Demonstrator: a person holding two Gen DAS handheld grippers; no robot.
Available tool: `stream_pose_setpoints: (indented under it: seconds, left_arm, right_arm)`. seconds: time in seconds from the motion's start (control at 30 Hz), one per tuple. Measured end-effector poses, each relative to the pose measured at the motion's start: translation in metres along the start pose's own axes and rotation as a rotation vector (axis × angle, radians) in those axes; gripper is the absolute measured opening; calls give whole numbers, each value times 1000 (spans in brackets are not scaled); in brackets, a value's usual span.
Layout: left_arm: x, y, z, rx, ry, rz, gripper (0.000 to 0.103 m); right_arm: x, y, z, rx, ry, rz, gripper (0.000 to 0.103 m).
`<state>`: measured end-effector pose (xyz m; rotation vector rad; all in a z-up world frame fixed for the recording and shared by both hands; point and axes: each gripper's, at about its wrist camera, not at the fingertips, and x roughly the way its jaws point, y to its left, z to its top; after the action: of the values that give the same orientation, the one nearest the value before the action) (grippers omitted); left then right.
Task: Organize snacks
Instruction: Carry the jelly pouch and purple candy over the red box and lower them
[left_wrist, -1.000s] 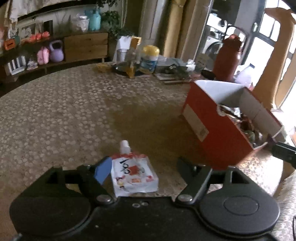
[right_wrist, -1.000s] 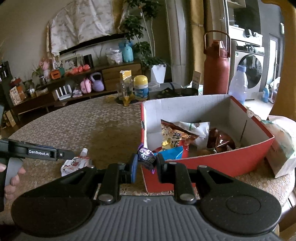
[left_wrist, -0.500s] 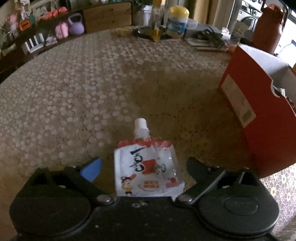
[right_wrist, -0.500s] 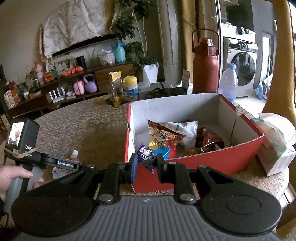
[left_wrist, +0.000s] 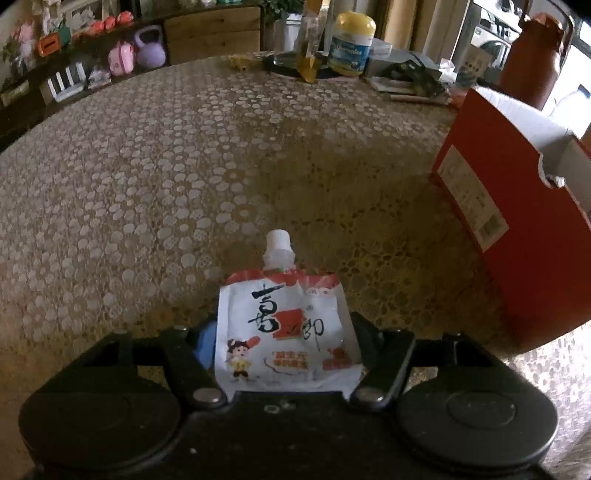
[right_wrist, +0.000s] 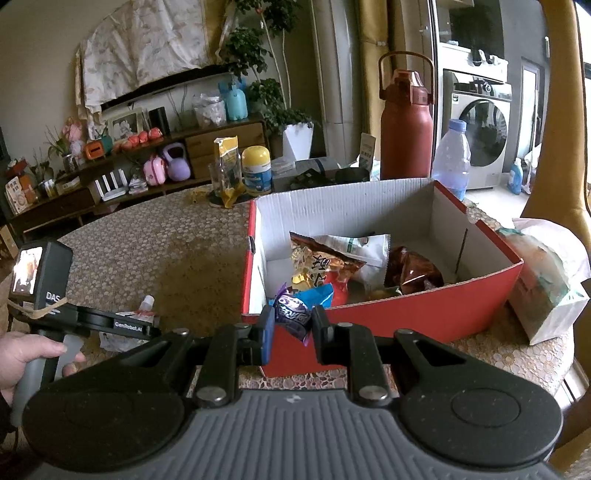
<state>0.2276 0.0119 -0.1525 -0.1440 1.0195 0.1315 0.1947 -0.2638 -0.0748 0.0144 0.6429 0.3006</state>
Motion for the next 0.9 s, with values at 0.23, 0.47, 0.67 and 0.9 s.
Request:
stream_pose_setpoints:
  seconds: [0.23,0.47,0.67,0.9]
  left_arm:
    - [-38,-3,-2,-9,-74,-86,68]
    - [-101,-23,5,60,-203,-188,68]
    - [-142,-55,20,128,-281,-275,68]
    - [-156,-108,38,226,-330,-329,68]
  right_arm:
    - [-10,3,2,-11,-16,-3,21]
    - [-21,1,8,-8,-37,-12,21]
    - [-24,-6,20,0,-58,-28,21]
    - [-17,-22,36,7,-77,-78,21]
